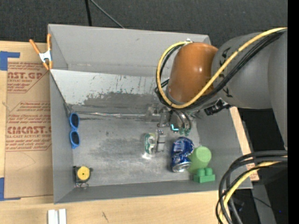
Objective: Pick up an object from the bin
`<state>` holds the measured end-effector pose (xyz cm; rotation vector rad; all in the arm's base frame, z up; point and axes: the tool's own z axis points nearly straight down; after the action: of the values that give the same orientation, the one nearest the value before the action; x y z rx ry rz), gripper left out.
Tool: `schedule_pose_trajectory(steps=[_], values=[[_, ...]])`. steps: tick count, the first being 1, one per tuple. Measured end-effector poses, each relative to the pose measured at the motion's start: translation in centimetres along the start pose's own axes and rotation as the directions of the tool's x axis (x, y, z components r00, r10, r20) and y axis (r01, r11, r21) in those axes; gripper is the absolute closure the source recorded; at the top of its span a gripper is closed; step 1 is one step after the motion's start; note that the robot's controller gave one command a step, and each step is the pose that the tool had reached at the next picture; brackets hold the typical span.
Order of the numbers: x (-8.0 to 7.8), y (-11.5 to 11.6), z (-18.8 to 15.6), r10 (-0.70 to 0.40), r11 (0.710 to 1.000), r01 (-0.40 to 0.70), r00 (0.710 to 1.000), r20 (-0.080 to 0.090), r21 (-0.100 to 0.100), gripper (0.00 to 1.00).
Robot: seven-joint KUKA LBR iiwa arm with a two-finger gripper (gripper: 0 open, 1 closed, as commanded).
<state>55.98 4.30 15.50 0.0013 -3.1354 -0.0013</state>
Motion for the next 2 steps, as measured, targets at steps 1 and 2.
schedule_pose_trajectory(steps=[1, 2], values=[[-1.7, -7.7, 3.8, -0.144, 0.99, 0.144, 0.99, 0.005, 0.004, 0.0], [4.6, -11.8, 6.5, -0.156, 0.988, 0.156, 0.988, 0.002, -0.001, 0.0]])
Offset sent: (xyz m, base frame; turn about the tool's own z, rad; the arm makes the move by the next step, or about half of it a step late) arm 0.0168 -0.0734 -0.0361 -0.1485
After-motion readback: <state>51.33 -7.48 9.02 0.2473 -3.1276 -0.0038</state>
